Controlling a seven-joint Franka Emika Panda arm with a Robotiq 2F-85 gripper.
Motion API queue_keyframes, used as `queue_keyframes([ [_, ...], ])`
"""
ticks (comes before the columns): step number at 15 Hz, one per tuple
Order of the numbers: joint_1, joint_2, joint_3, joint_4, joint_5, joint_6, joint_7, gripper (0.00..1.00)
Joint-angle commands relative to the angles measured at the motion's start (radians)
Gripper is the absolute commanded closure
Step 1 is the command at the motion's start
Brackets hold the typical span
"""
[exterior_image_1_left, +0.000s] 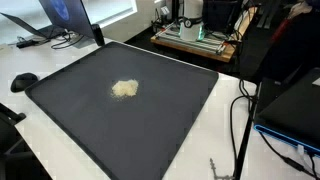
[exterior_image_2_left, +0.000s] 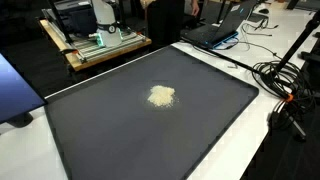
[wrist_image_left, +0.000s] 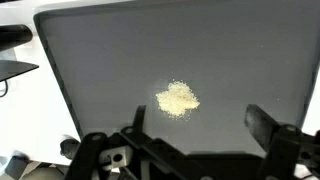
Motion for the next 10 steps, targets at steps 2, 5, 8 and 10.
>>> queue_keyframes([
  [2, 0.024, 0.004, -0.019, 0.003, -0.012, -0.005, 0.011, 0.00],
  [5, 0.024, 0.004, -0.019, 0.003, -0.012, -0.005, 0.011, 0.00],
  [8, 0.061, 0.023, -0.025, 0.011, 0.026, 0.009, -0.031, 0.00],
  [10, 0.121, 0.043, -0.029, 0.020, 0.080, 0.010, -0.086, 0.00],
])
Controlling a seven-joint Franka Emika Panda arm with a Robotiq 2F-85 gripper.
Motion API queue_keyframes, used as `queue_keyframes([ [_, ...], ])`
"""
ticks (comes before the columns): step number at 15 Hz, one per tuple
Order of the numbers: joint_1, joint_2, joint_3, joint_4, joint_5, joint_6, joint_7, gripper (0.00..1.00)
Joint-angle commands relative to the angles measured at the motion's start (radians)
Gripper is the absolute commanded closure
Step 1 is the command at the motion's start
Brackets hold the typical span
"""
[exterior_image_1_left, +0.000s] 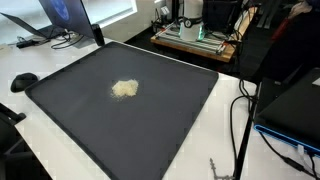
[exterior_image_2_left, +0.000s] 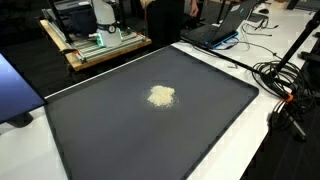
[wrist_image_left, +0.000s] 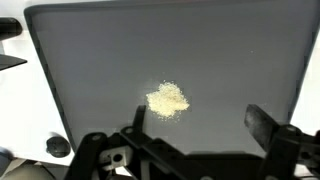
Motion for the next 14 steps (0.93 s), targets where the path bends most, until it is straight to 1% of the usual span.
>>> queue_keyframes([
  [1, 0.103, 0.043, -0.019, 0.024, 0.091, 0.005, -0.084, 0.00],
  [5, 0.211, 0.065, -0.018, 0.045, 0.206, 0.013, -0.195, 0.00],
  [8, 0.268, 0.083, -0.015, 0.071, 0.264, 0.012, -0.274, 0.00],
  [11, 0.306, 0.097, -0.027, 0.095, 0.305, -0.002, -0.366, 0.00],
  [14, 0.320, 0.110, -0.054, 0.114, 0.342, -0.017, -0.466, 0.00],
])
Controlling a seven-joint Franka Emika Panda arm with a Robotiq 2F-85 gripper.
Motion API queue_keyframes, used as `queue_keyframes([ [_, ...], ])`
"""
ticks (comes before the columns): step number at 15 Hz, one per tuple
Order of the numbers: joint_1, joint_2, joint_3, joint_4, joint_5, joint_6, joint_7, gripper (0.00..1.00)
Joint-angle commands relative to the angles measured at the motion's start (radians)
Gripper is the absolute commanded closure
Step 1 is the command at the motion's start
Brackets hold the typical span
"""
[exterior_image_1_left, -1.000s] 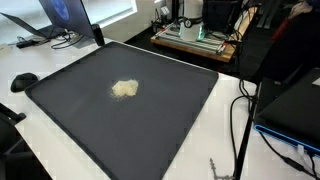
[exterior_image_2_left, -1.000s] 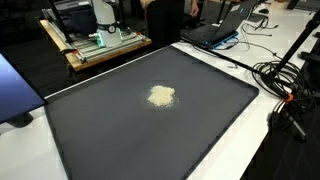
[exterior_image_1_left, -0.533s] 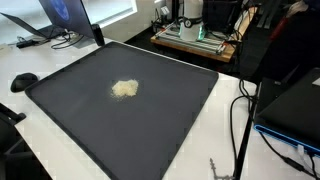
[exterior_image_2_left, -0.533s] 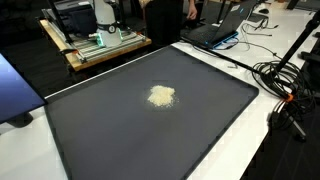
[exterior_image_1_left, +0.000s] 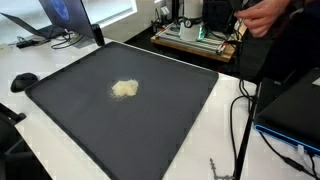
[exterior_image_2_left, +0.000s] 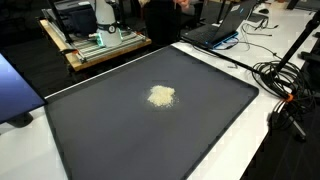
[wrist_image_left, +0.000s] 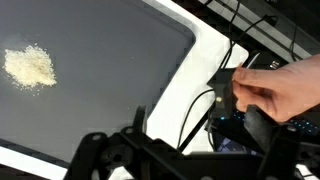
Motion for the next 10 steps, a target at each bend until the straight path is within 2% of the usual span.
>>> queue_keyframes([
  [1, 0.020, 0.024, -0.060, 0.036, 0.058, -0.034, -0.141, 0.00],
  [3, 0.013, 0.035, -0.085, 0.047, 0.068, -0.050, -0.197, 0.00],
  [6, 0.004, 0.043, -0.119, 0.058, 0.073, -0.076, -0.260, 0.15],
  [7, 0.002, 0.046, -0.127, 0.062, 0.073, -0.084, -0.276, 0.31],
  [10, -0.003, 0.055, -0.140, 0.075, 0.071, -0.107, -0.301, 0.53],
])
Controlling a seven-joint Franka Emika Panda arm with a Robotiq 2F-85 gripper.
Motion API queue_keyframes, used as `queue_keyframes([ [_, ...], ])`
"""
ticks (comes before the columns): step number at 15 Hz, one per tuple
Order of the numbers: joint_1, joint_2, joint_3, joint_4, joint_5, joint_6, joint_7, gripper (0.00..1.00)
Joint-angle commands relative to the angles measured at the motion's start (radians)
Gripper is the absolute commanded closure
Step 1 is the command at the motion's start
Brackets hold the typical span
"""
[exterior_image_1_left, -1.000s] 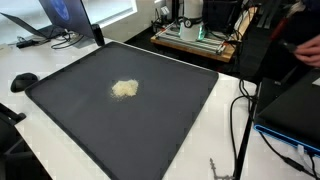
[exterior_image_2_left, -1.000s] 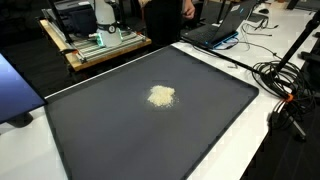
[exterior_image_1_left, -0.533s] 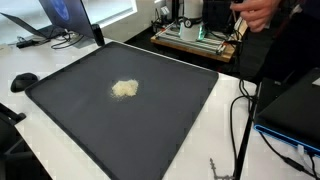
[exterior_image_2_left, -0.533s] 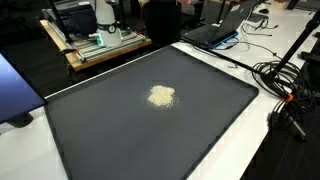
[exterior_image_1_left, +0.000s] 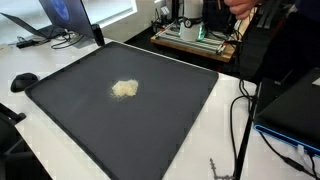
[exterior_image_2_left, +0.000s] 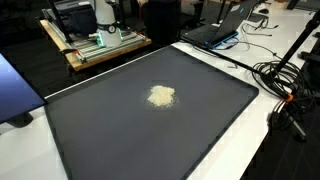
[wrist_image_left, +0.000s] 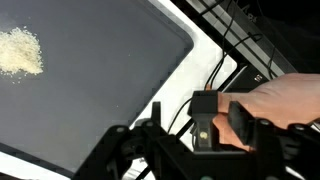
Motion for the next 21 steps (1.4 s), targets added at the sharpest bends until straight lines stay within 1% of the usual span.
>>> queue_keyframes([
  [1, -0.006, 0.023, -0.015, 0.038, 0.028, -0.050, -0.049, 0.61],
  [3, -0.006, 0.026, -0.015, 0.042, 0.028, -0.055, -0.056, 0.75],
  [6, -0.007, 0.031, -0.013, 0.047, 0.025, -0.061, -0.063, 0.94],
  [7, -0.008, 0.033, -0.013, 0.050, 0.025, -0.065, -0.064, 0.96],
  [8, -0.008, 0.035, -0.012, 0.053, 0.027, -0.070, -0.066, 0.97],
  [10, -0.009, 0.035, -0.014, 0.055, 0.026, -0.073, -0.073, 0.94],
  [12, -0.011, 0.037, -0.013, 0.056, 0.024, -0.072, -0.074, 0.94],
  [15, -0.038, 0.050, -0.015, 0.067, -0.001, -0.052, -0.048, 0.95],
  [18, -0.094, 0.116, -0.036, 0.147, -0.044, -0.038, -0.036, 0.95],
  [21, -0.160, 0.213, -0.039, 0.257, -0.136, -0.015, 0.010, 0.96],
])
